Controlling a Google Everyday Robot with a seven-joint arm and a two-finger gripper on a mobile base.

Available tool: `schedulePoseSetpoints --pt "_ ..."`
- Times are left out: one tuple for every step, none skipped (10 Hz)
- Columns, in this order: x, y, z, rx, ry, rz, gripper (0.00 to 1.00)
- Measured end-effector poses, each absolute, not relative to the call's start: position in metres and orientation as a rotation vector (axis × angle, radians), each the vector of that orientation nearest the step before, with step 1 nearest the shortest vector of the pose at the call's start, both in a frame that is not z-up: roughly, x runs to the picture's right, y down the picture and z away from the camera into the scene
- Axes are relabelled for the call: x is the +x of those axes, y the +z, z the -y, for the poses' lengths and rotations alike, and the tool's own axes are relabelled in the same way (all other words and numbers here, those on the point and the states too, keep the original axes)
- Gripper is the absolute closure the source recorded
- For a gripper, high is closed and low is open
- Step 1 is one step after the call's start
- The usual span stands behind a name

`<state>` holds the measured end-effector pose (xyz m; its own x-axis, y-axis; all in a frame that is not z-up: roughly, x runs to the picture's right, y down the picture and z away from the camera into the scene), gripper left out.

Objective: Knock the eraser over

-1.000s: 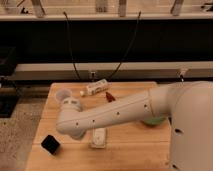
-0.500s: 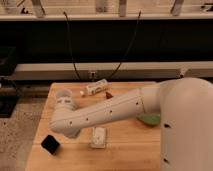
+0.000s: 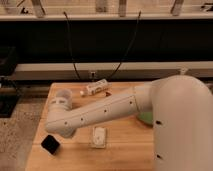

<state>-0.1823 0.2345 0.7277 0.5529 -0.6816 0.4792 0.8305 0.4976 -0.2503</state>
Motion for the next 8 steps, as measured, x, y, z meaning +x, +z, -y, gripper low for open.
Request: schedulePoseSetpoints --pt "-0.187 0.728 -0.234 -0.484 -0.941 0.343 0.98" --pt "-0.19 0.728 -0.235 -0.48 -0.949 0.345 0.98" --pt "-0.191 0.729 -0.235 -0.479 -0.951 0.345 0.98" --pt "-0.19 0.729 -0.234 -0.477 -0.952 0.345 0.98" --pt "-0.192 0.73 -0.234 -0.474 -0.957 0.347 0.98" --pt "-0.194 0.731 -0.233 -0.472 -0.962 0.349 0.98" --pt "-0.197 0.731 -0.233 -0.471 -0.965 0.352 0.98" --pt "-0.2 0.732 -0.234 -0.468 -0.971 0.353 0.98"
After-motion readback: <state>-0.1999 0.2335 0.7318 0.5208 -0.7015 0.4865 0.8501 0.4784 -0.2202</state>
